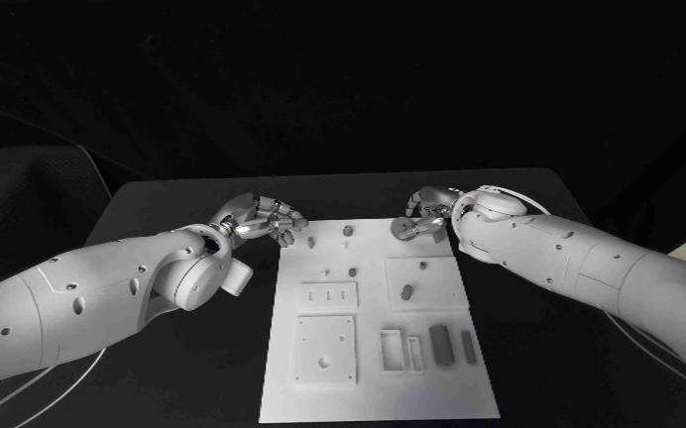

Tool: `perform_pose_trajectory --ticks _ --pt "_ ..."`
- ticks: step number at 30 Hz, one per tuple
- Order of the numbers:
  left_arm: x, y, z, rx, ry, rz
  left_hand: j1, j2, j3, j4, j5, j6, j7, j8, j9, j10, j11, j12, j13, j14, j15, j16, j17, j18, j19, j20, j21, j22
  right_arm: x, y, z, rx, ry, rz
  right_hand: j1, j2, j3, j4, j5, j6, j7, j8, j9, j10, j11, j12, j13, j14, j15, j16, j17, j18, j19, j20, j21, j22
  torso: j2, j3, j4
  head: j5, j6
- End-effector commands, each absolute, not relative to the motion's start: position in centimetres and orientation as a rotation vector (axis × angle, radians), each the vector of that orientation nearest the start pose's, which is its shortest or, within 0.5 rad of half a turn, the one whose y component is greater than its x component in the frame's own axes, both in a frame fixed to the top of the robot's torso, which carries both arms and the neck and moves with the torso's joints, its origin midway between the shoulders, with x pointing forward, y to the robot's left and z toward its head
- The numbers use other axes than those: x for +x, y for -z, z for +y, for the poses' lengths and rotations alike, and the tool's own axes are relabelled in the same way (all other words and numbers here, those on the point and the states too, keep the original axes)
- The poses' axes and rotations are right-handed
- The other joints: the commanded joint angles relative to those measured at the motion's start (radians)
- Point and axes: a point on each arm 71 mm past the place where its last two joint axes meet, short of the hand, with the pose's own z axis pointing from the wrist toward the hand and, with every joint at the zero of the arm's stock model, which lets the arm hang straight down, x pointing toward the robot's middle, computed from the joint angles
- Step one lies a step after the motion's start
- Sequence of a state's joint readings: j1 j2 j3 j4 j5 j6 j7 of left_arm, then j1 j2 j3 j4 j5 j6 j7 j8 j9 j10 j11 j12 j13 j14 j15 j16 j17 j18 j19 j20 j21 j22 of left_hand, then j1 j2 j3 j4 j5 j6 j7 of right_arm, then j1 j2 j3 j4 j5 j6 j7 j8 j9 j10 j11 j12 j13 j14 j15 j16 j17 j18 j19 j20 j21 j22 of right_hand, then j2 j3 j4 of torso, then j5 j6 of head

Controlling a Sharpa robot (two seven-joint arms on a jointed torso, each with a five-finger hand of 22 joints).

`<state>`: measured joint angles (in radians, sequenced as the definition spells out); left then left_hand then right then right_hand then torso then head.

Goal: Assemble the parts on the task board

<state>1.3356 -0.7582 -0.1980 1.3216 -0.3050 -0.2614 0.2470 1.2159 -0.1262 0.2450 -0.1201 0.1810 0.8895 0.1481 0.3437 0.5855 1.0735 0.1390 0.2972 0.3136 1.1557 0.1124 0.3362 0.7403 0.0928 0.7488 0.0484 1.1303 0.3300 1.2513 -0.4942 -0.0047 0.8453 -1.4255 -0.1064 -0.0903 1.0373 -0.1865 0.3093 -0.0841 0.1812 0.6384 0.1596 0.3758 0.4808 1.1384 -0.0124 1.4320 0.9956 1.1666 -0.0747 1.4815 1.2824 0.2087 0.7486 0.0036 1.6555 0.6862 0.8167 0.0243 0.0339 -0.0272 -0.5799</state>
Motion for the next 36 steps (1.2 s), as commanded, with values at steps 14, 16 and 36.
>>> perform_pose_trajectory --ticks 14,16,36 --pt "52.83 17.99 22.15 -0.76 1.259 1.645 0.007 -0.002 0.0 0.008 0.004 -0.004 0.003 -0.006 -0.001 -0.005 0.001 0.004 0.001 -0.009 0.002 -0.007 0.0 0.015 -0.01 0.0 -0.006 -0.001 60.08 19.33 -22.36 -0.045 -0.344 1.801 0.042 0.067 0.025 -0.022 0.003 0.078 0.004 0.019 0.013 0.006 -0.012 0.022 0.003 0.001 -0.008 0.024 0.001 -0.002 0.005 -0.01 0.089 0.004 -0.001 0.0011 -0.0006 0.0 0.0" --pt "52.82 17.99 22.15 -0.761 1.259 1.646 0.007 -0.002 0.0 0.008 0.004 -0.004 0.003 -0.006 -0.001 -0.005 0.001 0.004 0.001 -0.009 0.002 -0.007 0.0 0.015 -0.01 0.0 -0.006 -0.001 60.07 19.33 -22.29 -0.046 -0.345 1.8 0.047 0.071 0.029 -0.022 0.003 0.083 0.005 0.02 0.014 0.007 -0.013 0.023 0.002 0.001 -0.008 0.026 0.0 -0.001 0.005 -0.01 0.09 0.005 0.0 0.001 -0.0011 0.0 0.0" --pt "52.8 17.99 22.24 -0.764 1.255 1.646 0.008 -0.002 0.0 0.008 0.004 -0.004 0.003 -0.006 -0.001 -0.005 0.001 0.004 0.001 -0.01 0.002 -0.008 0.0 0.014 -0.01 0.0 -0.007 -0.001 60.06 19.12 -22.03 -0.056 -0.341 1.769 0.133 0.128 0.118 -0.034 0.005 0.163 0.004 0.026 0.022 0.02 -0.022 0.036 -0.004 0.008 -0.014 0.045 -0.009 0.003 0.01 -0.014 0.101 0.006 -0.001 0.0011 -0.0009 0.002 -0.002"
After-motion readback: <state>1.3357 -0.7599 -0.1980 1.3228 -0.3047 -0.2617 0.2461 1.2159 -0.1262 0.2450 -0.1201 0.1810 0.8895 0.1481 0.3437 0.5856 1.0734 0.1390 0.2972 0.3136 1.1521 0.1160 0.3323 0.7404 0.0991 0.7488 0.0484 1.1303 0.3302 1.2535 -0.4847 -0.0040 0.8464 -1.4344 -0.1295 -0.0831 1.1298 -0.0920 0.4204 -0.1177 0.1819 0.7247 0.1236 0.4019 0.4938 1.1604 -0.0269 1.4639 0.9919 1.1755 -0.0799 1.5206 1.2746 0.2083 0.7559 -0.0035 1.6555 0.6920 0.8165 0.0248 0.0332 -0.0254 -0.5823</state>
